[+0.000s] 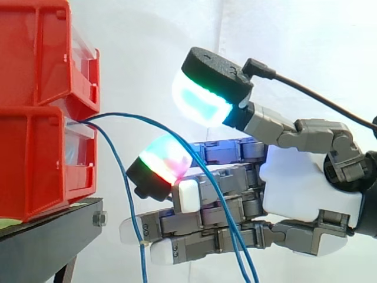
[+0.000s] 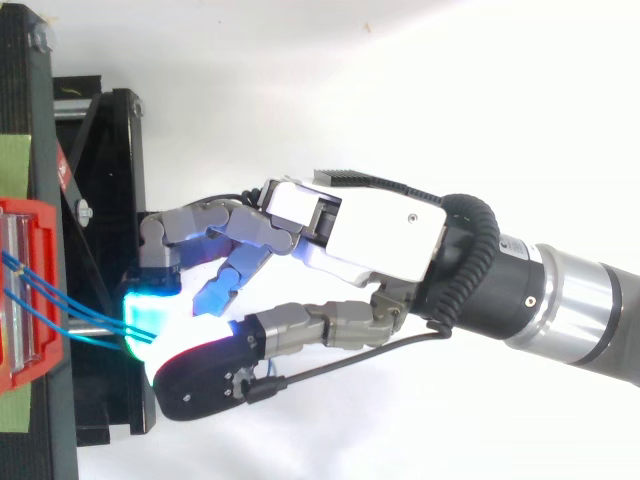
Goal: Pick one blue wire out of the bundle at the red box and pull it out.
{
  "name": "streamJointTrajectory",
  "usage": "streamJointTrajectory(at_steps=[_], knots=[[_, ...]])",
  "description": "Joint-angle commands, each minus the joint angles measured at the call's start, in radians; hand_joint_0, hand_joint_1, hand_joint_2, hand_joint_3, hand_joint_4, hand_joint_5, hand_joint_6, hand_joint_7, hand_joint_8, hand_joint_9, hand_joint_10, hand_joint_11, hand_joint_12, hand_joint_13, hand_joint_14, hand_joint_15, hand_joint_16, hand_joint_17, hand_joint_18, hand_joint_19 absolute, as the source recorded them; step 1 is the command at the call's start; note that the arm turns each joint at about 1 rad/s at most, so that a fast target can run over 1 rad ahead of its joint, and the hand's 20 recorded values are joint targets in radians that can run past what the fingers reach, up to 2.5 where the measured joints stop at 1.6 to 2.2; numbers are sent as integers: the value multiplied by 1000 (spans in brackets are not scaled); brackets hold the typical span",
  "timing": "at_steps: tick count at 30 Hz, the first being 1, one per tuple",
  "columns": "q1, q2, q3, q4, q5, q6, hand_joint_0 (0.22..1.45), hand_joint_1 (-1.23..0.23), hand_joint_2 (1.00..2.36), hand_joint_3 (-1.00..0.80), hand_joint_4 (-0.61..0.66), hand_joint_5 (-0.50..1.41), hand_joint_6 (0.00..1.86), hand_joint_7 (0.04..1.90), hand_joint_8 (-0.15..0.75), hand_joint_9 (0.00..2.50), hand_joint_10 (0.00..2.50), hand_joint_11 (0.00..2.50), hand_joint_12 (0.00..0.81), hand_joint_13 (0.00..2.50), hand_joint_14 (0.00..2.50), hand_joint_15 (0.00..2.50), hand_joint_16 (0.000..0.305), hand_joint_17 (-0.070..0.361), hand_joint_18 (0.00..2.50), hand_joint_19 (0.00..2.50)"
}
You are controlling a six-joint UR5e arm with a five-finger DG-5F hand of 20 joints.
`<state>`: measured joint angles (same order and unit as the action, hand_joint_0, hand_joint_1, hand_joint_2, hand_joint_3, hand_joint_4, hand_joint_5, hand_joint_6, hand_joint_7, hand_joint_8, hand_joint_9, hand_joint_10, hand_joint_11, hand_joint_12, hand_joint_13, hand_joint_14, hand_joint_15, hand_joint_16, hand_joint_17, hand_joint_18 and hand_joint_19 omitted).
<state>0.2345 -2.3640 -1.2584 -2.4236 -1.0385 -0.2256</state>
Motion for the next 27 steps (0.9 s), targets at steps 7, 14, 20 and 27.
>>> streamJointTrajectory(at_steps=[7, 14, 20, 27], knots=[[0, 0, 1, 0, 2, 0, 580, -813, 1004, -443, 126, -91, 800, 1300, 222, 1145, 27, 728, 328, 638, 17, 356, 49, 110, 496, 339], [0, 0, 1, 0, 0, 2, 599, -850, 1015, -262, 28, -120, 816, 1238, 205, 1085, 27, 718, 324, 626, 15, 350, 49, 109, 502, 339], [0, 0, 1, 0, 0, 8, 583, -732, 1015, -264, 155, -30, 504, 1343, 146, 1084, 18, 472, 304, 607, 14, 319, 47, 107, 472, 356], [-1, 0, 1, 0, 2, 8, 612, -714, 1013, -304, 190, -38, 505, 1172, 159, 1091, 19, 491, 303, 609, 15, 317, 47, 105, 468, 366]])
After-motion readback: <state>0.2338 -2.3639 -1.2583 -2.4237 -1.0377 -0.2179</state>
